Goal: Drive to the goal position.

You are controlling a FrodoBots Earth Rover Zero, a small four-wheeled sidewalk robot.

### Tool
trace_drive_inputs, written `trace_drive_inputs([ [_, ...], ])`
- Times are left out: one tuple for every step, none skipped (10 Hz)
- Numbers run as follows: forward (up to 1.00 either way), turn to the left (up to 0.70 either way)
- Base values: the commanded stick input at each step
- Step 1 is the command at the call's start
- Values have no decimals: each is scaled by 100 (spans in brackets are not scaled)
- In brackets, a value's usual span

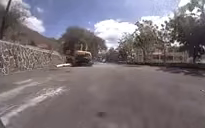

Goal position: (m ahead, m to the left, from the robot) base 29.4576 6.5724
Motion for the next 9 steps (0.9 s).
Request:
trace_drive_inputs([
  [85, 1],
  [85, 1],
  [85, 1],
  [85, 1],
  [85, 1],
  [85, 1],
  [85, 1],
  [85, 1],
  [85, 1],
])
